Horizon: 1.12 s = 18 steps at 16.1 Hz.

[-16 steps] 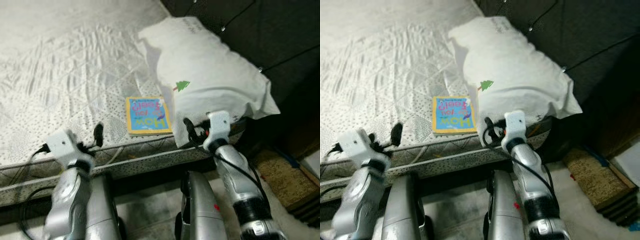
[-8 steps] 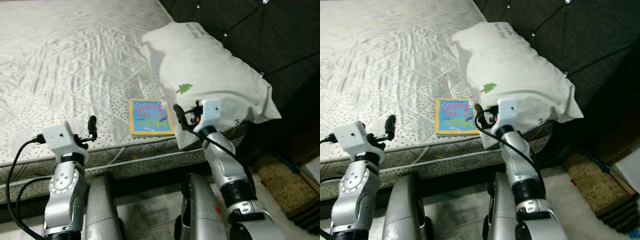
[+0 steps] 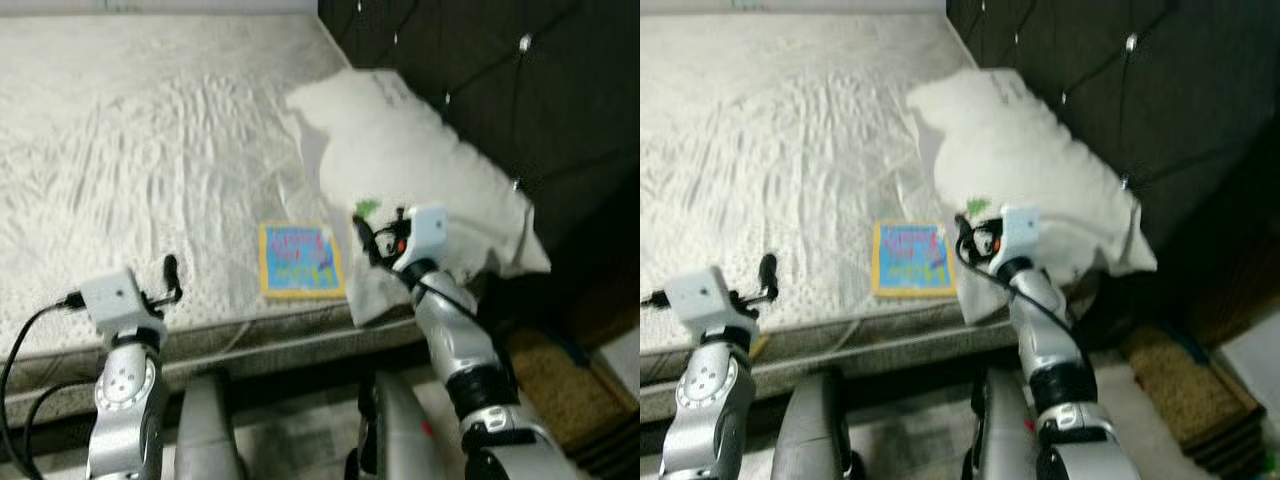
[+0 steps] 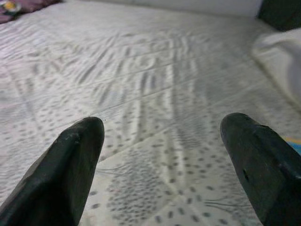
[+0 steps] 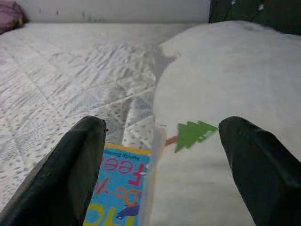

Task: Clean up the room

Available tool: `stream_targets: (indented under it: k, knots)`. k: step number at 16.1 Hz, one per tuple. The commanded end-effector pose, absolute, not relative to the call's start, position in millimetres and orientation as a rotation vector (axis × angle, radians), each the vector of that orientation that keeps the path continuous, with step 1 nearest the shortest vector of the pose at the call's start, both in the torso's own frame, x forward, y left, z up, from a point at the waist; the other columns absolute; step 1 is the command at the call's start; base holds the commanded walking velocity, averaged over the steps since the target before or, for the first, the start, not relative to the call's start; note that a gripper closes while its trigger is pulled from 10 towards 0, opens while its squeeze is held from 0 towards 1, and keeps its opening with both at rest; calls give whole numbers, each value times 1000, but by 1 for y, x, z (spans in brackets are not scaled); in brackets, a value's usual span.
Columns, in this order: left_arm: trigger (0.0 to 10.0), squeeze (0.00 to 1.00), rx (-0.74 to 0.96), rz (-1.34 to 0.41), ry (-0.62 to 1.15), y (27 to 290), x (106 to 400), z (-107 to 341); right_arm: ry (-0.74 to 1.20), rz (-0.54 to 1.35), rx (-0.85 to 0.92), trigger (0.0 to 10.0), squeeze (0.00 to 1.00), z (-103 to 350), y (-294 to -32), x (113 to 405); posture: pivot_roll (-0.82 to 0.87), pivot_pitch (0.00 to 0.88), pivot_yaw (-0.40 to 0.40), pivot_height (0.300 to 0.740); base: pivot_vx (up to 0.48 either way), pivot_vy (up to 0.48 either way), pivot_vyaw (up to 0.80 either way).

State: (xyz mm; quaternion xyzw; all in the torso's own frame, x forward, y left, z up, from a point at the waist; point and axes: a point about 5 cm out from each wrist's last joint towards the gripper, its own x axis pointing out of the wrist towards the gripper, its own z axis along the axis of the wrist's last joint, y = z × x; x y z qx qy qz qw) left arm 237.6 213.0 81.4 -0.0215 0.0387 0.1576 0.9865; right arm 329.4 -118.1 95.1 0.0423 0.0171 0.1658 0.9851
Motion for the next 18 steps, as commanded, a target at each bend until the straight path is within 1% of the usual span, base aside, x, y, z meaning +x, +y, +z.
stream_targets:
  k: [1,3,5,7,10,15,17,18]
  knots:
    - [10000,0,-37,304,90,211,240,77,44,353,83,10000,0,91,-114,328,79,0,-93,658,0,0,0]
    - [10000,0,-25,290,90,208,242,77,39,348,85,10000,0,91,-113,328,76,0,-82,688,0,0,0]
    - [10000,0,12,272,82,206,241,80,26,326,86,10000,0,93,-118,329,72,0,-66,708,0,0,0]
    - [10000,0,17,258,79,207,238,79,25,298,76,10000,0,91,-124,326,64,0,-56,740,0,0,0]
    - [10000,0,23,237,68,203,239,83,16,291,76,10000,0,92,-124,324,66,0,-63,740,0,0,0]
    - [10000,0,24,214,50,200,244,91,-7,291,69,10000,0,98,-120,326,58,0,-52,740,0,0,0]
    - [10000,0,33,181,53,196,244,92,-8,255,60,10000,0,97,-126,326,52,0,-48,740,0,0,0]
    - [10000,0,-3,183,53,195,244,91,1,247,60,10000,0,96,-128,326,45,0,-47,740,0,0,0]
